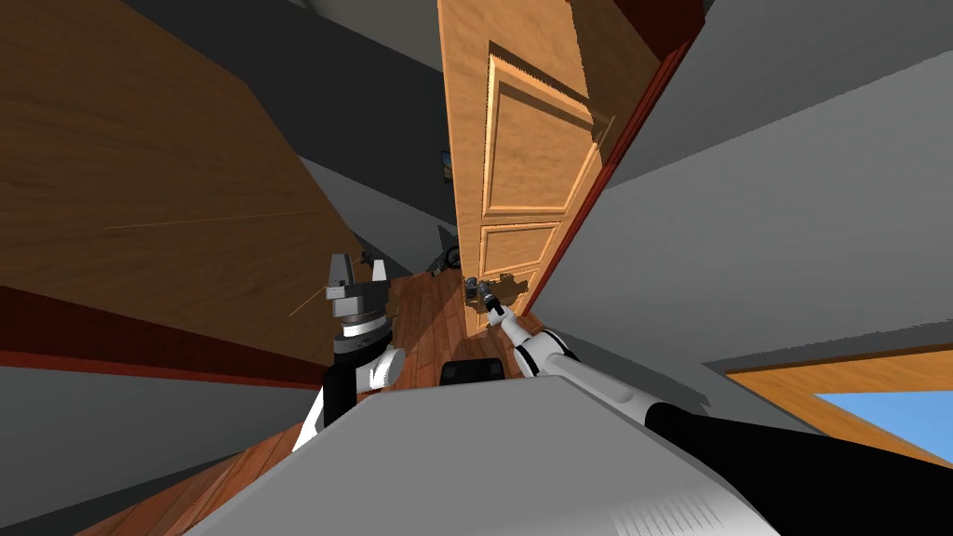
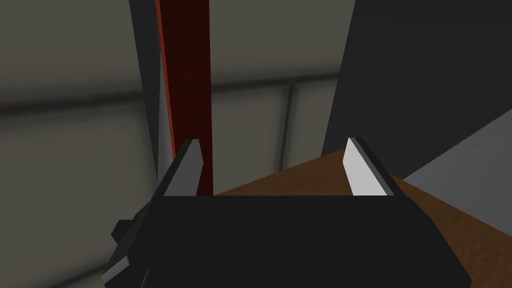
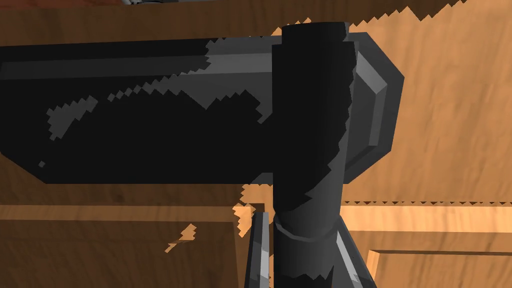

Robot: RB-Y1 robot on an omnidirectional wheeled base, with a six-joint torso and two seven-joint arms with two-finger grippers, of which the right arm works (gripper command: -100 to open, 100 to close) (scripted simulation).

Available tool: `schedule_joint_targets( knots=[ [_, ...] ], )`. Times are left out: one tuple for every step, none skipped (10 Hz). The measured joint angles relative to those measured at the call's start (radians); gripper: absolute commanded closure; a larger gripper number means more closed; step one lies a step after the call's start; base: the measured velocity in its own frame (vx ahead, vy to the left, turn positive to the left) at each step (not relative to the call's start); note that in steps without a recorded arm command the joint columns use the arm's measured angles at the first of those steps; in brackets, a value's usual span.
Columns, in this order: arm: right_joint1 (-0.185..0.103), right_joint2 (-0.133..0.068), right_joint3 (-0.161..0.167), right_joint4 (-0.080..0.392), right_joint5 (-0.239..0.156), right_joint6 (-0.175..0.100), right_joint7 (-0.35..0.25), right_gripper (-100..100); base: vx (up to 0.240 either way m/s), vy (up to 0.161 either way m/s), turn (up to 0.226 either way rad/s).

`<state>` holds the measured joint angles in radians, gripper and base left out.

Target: Push the door open

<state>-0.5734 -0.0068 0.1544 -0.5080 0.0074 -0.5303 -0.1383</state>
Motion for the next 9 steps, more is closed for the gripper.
schedule_joint_targets(
  knots=[
    [-0.006,-0.003,-0.008,0.013,-0.003,0.000,0.003,100,0.098,0.083,-0.026],
    [0.002,-0.006,-0.012,-0.004,-0.004,0.005,0.008,100,0.144,0.101,-0.039],
    [0.042,-0.018,-0.008,-0.079,-0.001,0.040,0.007,100,0.117,0.103,-0.028],
    [0.045,-0.024,-0.010,-0.091,-0.002,0.050,0.005,100,0.048,0.049,-0.009],
    [0.007,-0.022,-0.022,-0.031,-0.008,0.020,0.009,100,0.099,0.077,-0.026],
    [-0.007,-0.020,-0.037,-0.001,-0.013,0.001,0.019,100,0.155,0.127,-0.047],
    [0.018,-0.028,-0.038,-0.034,-0.013,0.016,0.021,100,0.144,0.142,-0.074],
    [0.026,-0.036,-0.045,-0.042,-0.015,0.023,0.023,100,0.166,0.155,-0.085],
    [0.017,-0.040,-0.060,-0.024,-0.021,0.021,0.029,100,0.158,0.144,-0.063]
  ],
)
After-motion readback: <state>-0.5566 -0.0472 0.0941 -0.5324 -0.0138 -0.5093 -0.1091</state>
